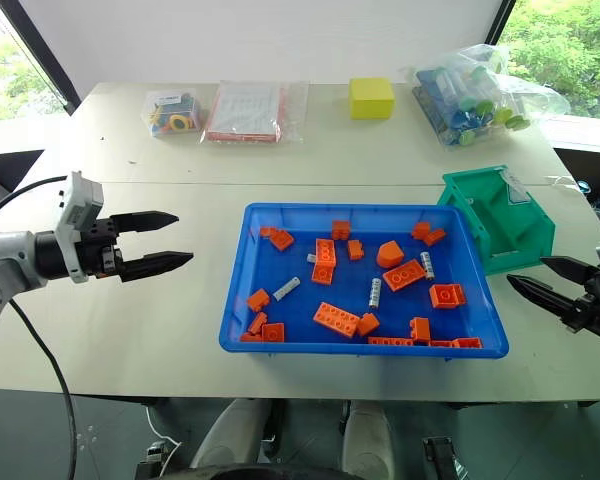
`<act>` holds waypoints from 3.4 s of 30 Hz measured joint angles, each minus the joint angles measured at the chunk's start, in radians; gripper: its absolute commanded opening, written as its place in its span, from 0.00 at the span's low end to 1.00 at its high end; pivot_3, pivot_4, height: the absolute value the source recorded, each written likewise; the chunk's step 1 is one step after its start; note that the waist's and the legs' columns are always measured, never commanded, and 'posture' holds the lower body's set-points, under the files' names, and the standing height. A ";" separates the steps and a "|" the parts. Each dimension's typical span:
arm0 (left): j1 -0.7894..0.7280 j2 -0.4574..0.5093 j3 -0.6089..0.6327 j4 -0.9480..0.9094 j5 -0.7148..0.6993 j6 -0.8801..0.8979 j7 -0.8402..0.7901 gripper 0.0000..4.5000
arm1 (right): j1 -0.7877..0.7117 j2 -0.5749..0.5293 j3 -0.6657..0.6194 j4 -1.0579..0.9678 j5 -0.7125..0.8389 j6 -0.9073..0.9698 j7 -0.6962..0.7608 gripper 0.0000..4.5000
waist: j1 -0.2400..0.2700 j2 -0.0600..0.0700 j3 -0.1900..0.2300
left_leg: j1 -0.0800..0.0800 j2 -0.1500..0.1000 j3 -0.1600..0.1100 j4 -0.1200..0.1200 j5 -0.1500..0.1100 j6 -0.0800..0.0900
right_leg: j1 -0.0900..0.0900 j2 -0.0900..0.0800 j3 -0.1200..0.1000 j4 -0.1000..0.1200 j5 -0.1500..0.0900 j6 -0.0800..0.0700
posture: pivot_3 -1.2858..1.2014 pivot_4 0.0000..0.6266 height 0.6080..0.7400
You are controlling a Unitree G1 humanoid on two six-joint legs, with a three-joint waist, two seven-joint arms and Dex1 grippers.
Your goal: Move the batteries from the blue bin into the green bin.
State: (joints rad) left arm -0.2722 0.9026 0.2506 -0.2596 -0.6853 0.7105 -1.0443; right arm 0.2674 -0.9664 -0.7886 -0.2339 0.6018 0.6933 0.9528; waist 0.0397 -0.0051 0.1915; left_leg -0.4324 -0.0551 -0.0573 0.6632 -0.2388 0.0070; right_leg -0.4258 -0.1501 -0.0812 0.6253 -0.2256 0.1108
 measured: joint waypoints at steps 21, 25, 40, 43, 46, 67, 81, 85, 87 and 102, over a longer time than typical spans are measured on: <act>-0.035 0.002 -0.033 -0.096 -0.073 0.030 -0.002 1.00 | -0.707 0.351 0.556 -0.252 0.239 0.651 -0.574 0.99 | -0.001 -0.003 0.002 | -0.002 -0.001 0.000 0.001 0.000 0.000 | -0.004 0.000 0.001 0.003 0.001 -0.002 | 0.52 0.24 0.64; -0.034 0.003 -0.032 -0.097 -0.078 0.031 -0.001 1.00 | -0.806 0.536 0.563 -0.176 0.231 0.770 -0.699 0.99 | -0.003 -0.003 0.002 | -0.002 -0.001 0.000 0.001 0.001 0.000 | -0.004 0.001 0.001 0.004 0.003 0.001 | 0.52 0.24 0.64; 0.005 0.000 -0.021 -0.136 -0.109 0.047 0.034 1.00 | -0.991 0.721 0.529 0.097 0.168 0.914 -0.929 0.99 | -0.041 -0.002 0.002 | 0.000 -0.001 -0.001 0.001 0.003 -0.002 | -0.005 0.003 0.001 0.009 0.003 0.002 | 0.52 0.24 0.64; 0.006 -0.001 -0.020 -0.144 -0.113 0.047 0.046 1.00 | -1.010 0.722 0.551 0.120 0.166 0.914 -0.929 0.99 | -0.054 -0.002 0.002 | 0.001 0.000 -0.001 0.001 0.003 -0.002 | -0.005 0.004 0.001 0.010 0.003 0.002 | 0.52 0.24 0.64; 0.010 -0.006 -0.020 -0.150 -0.119 0.047 0.058 1.00 | -1.034 0.723 0.573 0.147 0.154 0.914 -0.928 0.99 | -0.058 -0.002 0.002 | 0.001 0.000 -0.001 0.001 0.003 -0.002 | -0.005 0.006 0.002 0.010 0.003 0.002 | 0.52 0.24 0.64; 0.022 -0.031 -0.005 -0.156 -0.134 0.046 0.089 1.00 | -1.075 0.743 0.651 0.099 0.123 0.914 -0.926 0.99 | -0.056 -0.002 0.002 | 0.001 0.001 -0.002 0.000 0.003 -0.002 | -0.005 0.007 0.003 0.010 0.003 0.002 | 0.52 0.24 0.64; 0.023 -0.040 -0.007 -0.160 -0.134 0.046 0.094 1.00 | -1.047 0.770 0.689 0.131 0.077 0.914 -0.936 0.99 | -0.056 -0.002 0.002 | 0.001 0.001 -0.002 0.000 0.003 -0.002 | -0.005 0.008 0.004 0.010 0.003 0.002 | 0.52 0.24 0.64; 0.023 -0.041 -0.006 -0.174 -0.135 0.047 0.104 1.00 | -1.023 0.770 0.726 0.129 0.047 0.905 -0.902 0.99 | -0.053 -0.002 0.002 | 0.002 0.001 -0.002 0.000 0.003 -0.002 | -0.005 0.008 0.004 0.010 0.003 0.002 | 0.52 0.24 0.64; 0.025 -0.041 -0.006 -0.174 -0.135 0.047 0.107 1.00 | -1.020 0.764 0.741 0.127 0.030 0.893 -0.884 0.94 | -0.053 -0.002 0.002 | 0.003 0.001 -0.002 0.000 0.003 -0.002 | -0.003 0.008 0.004 0.009 0.003 0.002 | 0.52 0.24 0.64; 0.022 -0.041 -0.006 -0.172 -0.146 0.047 0.110 1.00 | -1.008 0.748 0.740 0.110 -0.035 0.914 -0.807 0.33 | -0.054 -0.002 0.002 | 0.005 0.002 -0.002 -0.001 0.002 -0.003 | -0.003 0.009 0.004 0.009 0.003 0.001 | 0.52 0.24 0.64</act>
State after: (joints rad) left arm -0.2499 0.8616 0.2444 -0.4318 -0.8313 0.7576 -0.9341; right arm -0.7409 -0.2180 -0.0486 -0.1239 0.5668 1.6074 0.1457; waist -0.0141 -0.0068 0.1937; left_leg -0.4278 -0.0533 -0.0595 0.6625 -0.2363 0.0044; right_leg -0.4287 -0.1411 -0.0772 0.6344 -0.2223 0.1122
